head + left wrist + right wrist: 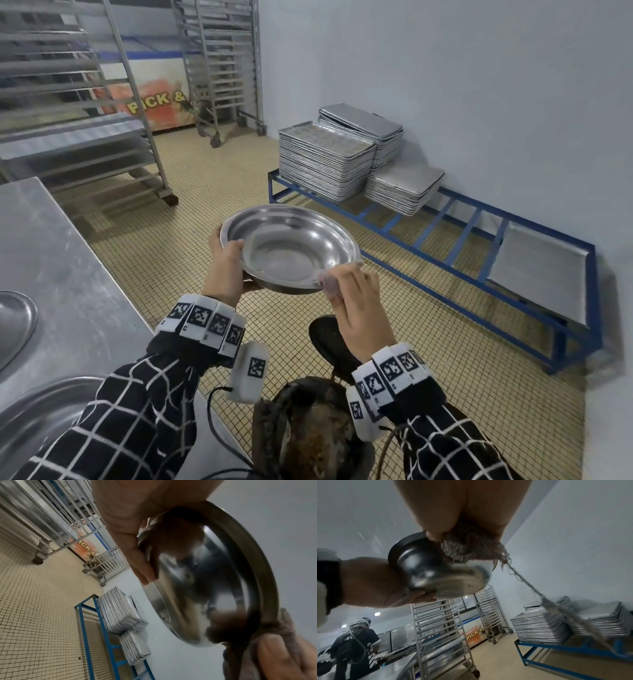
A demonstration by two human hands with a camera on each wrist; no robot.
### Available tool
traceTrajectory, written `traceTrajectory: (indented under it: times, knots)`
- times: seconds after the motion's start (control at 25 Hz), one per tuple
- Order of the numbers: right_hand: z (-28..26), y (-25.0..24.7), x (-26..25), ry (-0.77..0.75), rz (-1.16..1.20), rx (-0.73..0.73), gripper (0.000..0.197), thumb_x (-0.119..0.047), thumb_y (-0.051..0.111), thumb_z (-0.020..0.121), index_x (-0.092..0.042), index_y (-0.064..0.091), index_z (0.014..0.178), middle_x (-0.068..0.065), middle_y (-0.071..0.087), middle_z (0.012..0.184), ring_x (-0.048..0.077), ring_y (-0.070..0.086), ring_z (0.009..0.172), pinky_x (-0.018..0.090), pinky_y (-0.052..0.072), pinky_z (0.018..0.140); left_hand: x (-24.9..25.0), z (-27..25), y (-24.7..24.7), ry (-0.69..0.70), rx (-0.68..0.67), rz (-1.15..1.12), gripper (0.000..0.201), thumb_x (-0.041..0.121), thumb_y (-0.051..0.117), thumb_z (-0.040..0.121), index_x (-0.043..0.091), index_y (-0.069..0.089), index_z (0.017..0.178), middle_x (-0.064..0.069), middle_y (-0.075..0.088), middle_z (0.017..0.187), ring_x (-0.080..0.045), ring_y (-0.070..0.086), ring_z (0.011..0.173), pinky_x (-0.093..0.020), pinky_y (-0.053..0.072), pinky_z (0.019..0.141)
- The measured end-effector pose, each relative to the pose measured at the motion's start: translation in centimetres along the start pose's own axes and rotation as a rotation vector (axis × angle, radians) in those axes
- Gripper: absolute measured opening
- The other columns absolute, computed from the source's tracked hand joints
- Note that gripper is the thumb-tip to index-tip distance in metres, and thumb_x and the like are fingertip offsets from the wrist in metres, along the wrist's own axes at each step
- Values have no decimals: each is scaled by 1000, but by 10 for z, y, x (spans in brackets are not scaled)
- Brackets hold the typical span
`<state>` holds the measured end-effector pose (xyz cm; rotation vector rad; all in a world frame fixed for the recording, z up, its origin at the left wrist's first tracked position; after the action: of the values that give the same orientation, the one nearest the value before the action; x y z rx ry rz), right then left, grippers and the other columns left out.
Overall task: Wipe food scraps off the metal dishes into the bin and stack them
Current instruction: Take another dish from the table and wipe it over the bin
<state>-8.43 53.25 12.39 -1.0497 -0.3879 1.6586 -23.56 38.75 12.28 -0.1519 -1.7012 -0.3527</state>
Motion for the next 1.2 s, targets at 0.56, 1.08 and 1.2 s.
traceTrajectory:
  times: [0.56, 1.08, 1.2]
  knots:
    - [25, -31, 72, 479, 358, 126, 30, -34, 38, 101, -21, 55, 121, -16, 58, 102, -6, 54, 98, 5, 40, 78, 22, -12, 24, 423, -228, 662, 26, 27, 43, 99, 24, 57, 77, 1, 58, 71, -11, 51, 67, -21, 37, 63]
    - [-9, 38, -10, 157, 116, -14, 56, -36, 21, 102, -30, -8, 150, -9, -15, 159, 10, -14, 146, 36, 0, 120, 4, -11, 29, 181, -40, 225, 25, 34, 39, 101, 31, 59, 87, -7, 66, 100, -24, 61, 98, -44, 48, 95]
    - [16, 25, -25, 62, 40, 48, 56, -33, 23, 101, -22, -1, 150, -4, -3, 159, 13, -8, 147, 34, -3, 120, 1, -14, 34, 194, -70, 222, 25, 33, 39, 101, 25, 62, 91, -9, 67, 100, -26, 62, 97, -48, 48, 94]
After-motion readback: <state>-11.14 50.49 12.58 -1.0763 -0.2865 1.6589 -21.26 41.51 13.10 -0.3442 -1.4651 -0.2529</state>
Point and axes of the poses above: each hand's wrist, its own z-axis towards the middle knuckle, its own y-axis out of the palm, x = y × z, the point moved 8 cm from there along z, towards the middle knuckle
